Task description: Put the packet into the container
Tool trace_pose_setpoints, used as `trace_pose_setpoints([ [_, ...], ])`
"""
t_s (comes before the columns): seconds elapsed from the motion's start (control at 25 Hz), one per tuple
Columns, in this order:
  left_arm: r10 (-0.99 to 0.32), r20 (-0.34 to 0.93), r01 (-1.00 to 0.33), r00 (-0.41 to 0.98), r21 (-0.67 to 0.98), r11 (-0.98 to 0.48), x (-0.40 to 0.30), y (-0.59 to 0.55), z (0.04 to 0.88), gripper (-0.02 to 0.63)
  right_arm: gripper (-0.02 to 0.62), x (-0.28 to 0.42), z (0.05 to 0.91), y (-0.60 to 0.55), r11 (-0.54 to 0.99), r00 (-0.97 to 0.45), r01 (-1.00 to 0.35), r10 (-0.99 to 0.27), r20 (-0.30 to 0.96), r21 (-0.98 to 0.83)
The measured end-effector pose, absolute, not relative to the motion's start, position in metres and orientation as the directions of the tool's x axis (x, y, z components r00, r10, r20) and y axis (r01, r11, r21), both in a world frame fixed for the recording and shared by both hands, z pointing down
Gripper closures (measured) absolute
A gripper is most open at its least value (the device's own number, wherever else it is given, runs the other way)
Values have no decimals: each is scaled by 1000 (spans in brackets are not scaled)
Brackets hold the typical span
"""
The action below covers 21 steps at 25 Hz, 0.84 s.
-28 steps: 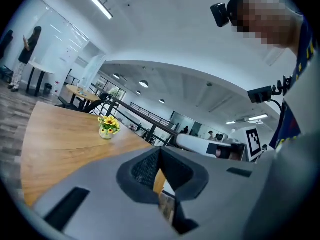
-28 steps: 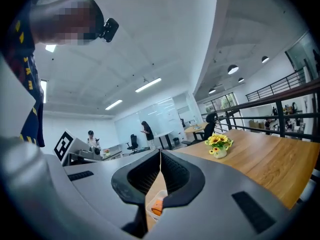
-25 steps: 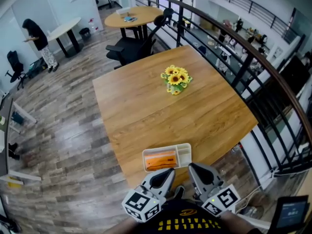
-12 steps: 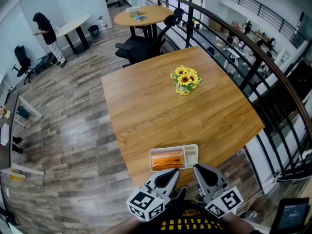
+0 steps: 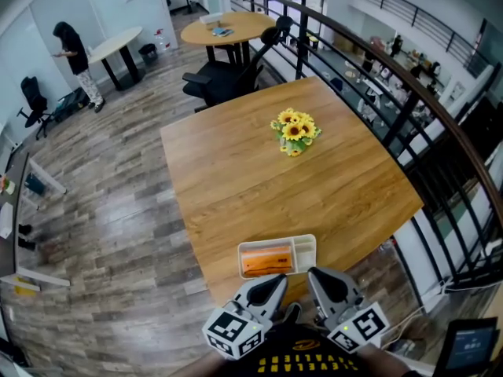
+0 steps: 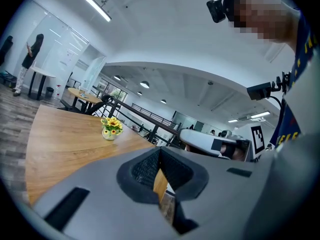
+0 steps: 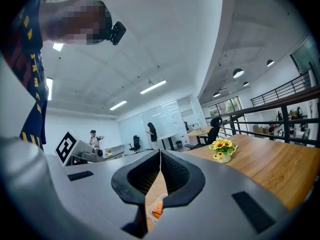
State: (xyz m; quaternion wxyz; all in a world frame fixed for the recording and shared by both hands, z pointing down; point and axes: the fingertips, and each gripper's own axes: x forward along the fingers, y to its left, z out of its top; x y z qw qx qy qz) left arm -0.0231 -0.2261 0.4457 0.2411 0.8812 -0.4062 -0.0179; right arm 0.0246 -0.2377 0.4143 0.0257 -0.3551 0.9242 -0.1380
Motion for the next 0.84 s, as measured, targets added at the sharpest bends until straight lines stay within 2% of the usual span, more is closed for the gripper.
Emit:
trace_pose_setpoints([
  [0.84, -720, 159, -705, 675, 427, -566, -16, -223, 439, 606, 579, 31, 411, -234, 704, -741, -658, -668, 65, -266],
])
